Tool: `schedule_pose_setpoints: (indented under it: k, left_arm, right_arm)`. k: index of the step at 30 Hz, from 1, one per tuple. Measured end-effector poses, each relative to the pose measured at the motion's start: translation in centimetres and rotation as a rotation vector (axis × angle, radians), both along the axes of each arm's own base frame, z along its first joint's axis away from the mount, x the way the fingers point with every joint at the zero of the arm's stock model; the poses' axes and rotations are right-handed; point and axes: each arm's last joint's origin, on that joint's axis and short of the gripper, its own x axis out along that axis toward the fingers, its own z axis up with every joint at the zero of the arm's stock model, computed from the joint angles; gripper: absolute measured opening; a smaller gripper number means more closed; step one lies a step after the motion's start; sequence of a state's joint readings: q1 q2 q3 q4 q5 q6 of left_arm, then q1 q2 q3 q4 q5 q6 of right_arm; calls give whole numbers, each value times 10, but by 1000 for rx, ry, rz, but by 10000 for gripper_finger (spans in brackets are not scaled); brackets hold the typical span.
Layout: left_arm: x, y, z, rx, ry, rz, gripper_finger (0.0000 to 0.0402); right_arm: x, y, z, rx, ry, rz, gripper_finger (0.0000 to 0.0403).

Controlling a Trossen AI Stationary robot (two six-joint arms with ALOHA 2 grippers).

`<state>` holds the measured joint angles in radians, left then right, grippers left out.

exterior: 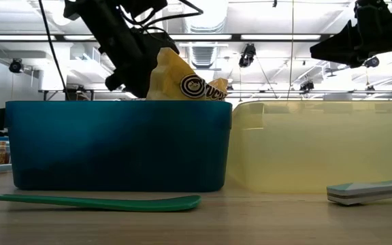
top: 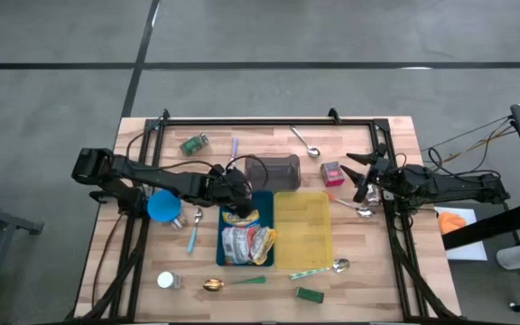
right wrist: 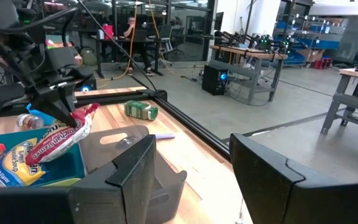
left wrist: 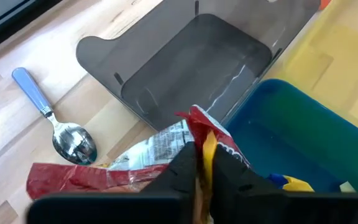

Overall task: Pick & Place Food Item
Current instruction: Put the red noodle pack into the blue bin, then put the brown spice bottle into the black bin

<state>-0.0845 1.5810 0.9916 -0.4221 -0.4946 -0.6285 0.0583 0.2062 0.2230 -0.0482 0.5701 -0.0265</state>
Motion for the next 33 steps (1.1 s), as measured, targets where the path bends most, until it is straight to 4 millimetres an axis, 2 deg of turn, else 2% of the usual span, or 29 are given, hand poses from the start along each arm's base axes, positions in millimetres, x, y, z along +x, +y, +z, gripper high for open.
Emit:
schedule_pose_setpoints:
  k: [5, 12, 17, 23, 33]
  left_arm:
    - [2, -2, 1, -17, -5, -42, 108]
    - [2, -3, 3, -11, -10, -73, 239]
    - [-1, -3, 13, 13, -25, -102, 308]
    - [-9, -2, 33, 47, -76, -145, 342]
    - [-22, 0, 58, 132, -119, -205, 344]
  right_arm:
    - [0, 0, 0, 0, 0, 0, 199]
    - [0, 0, 0, 0, 0, 1, 199]
    - [0, 0, 0, 0, 0, 0, 199]
    - [0, 0, 0, 0, 0, 0, 199]
    - [0, 0, 0, 0, 0, 0, 199]
